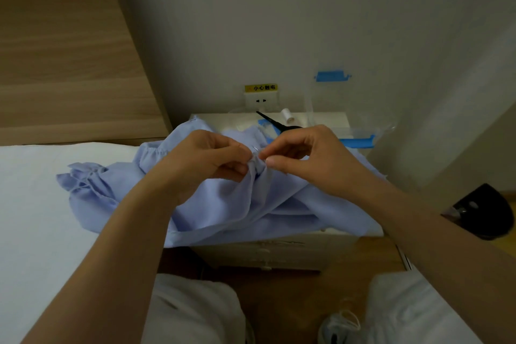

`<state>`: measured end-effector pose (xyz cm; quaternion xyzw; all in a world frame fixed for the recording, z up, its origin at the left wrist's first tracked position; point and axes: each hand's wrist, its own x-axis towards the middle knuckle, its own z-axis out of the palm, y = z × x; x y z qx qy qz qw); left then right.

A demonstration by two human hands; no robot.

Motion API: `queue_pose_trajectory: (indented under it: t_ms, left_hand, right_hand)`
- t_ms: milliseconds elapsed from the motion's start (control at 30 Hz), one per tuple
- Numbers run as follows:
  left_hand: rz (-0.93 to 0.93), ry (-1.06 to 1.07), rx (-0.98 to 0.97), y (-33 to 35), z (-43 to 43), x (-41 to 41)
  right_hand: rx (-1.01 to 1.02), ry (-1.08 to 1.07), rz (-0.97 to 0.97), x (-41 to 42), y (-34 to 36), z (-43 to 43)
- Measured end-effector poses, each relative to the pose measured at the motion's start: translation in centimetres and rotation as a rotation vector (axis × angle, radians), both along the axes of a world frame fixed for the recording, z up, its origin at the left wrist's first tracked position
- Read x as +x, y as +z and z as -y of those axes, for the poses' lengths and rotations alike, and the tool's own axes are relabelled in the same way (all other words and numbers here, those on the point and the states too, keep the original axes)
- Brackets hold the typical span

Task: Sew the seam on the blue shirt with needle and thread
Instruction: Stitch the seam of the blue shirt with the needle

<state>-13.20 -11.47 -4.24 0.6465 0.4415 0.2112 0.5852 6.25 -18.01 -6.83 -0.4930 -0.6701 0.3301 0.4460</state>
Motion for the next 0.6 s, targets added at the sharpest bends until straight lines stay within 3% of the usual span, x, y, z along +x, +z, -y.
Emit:
queue_pose_trajectory:
  t_ms: [267, 600]
  left_hand:
    - [0.081, 0.048, -0.224, 0.67, 0.22, 0.18]
    - [0.112, 0.113, -0.255, 0.75, 0.32, 0.41]
  right_hand:
    - [0.175, -0.055, 0.178, 0.28, -0.23, 0.0]
    - [0.345, -0.08, 0.34, 0.38, -0.69, -0.51]
